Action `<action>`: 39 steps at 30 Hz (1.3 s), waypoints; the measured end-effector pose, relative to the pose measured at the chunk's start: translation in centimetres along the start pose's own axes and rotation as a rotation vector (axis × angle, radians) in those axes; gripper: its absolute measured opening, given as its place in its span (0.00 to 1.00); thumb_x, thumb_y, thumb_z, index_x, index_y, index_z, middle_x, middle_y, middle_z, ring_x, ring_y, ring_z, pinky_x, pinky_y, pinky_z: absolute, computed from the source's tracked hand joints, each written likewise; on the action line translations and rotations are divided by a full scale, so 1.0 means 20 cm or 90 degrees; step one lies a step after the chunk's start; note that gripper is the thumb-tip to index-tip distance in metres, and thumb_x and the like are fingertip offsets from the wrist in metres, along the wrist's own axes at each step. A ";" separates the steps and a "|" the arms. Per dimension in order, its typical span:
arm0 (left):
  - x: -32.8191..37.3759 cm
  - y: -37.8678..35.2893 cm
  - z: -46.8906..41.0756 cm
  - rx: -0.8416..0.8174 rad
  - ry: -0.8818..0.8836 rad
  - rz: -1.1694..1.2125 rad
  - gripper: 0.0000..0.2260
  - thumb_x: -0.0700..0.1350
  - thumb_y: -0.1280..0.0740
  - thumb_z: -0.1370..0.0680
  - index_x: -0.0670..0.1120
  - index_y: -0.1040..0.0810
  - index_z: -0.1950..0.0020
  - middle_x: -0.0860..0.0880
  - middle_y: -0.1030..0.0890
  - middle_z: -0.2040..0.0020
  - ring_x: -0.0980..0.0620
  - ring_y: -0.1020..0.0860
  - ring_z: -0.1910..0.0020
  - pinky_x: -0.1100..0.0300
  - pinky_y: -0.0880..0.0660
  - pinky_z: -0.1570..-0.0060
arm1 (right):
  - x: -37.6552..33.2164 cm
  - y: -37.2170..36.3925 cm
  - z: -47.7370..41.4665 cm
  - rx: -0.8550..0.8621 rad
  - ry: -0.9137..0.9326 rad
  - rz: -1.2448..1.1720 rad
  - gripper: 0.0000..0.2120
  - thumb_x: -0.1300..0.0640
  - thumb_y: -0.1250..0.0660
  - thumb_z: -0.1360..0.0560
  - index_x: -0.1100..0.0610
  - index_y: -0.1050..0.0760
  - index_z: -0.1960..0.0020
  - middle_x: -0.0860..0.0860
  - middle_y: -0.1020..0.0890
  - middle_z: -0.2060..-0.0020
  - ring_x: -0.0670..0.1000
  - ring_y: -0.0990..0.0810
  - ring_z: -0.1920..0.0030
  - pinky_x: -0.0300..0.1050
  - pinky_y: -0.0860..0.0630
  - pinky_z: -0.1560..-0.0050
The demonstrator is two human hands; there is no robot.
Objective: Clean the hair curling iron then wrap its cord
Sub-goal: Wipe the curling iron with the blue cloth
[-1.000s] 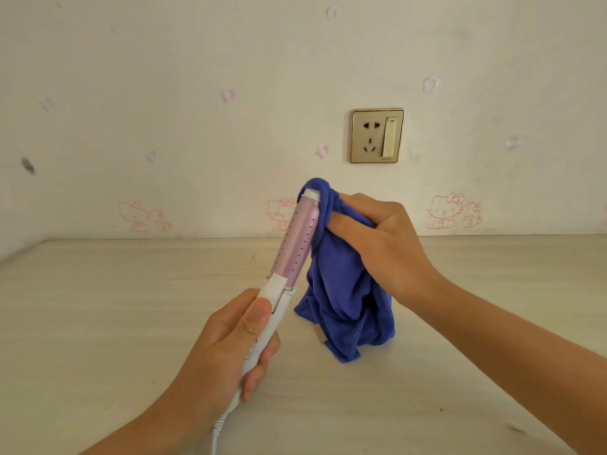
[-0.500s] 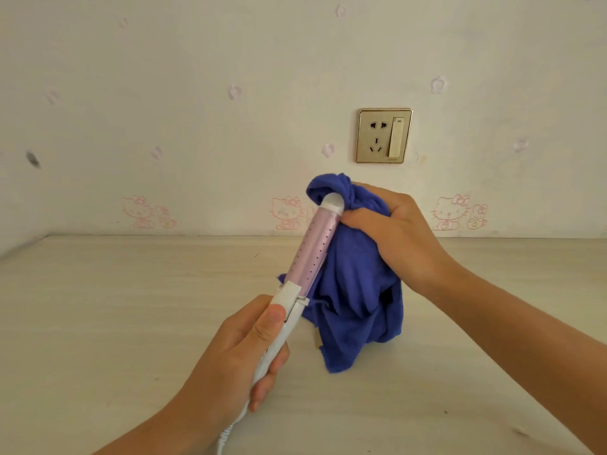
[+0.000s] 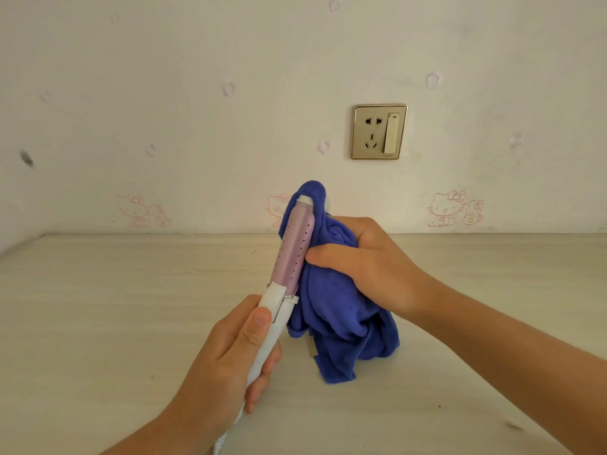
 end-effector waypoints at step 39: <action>-0.01 -0.02 0.02 0.026 0.027 0.058 0.26 0.69 0.39 0.25 0.46 0.22 0.47 0.43 0.26 0.68 0.50 0.35 0.81 0.62 0.37 0.79 | -0.04 0.00 0.01 0.121 0.040 -0.007 0.08 0.58 0.32 0.18 0.62 0.18 0.48 0.61 0.16 0.54 0.58 0.15 0.53 0.50 0.18 0.49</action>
Point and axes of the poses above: each hand's wrist, its own z-axis away from the middle knuckle, its own y-axis out of the back of the hand, x = y × z, the point moved 6 cm from there along -z, towards the middle knuckle
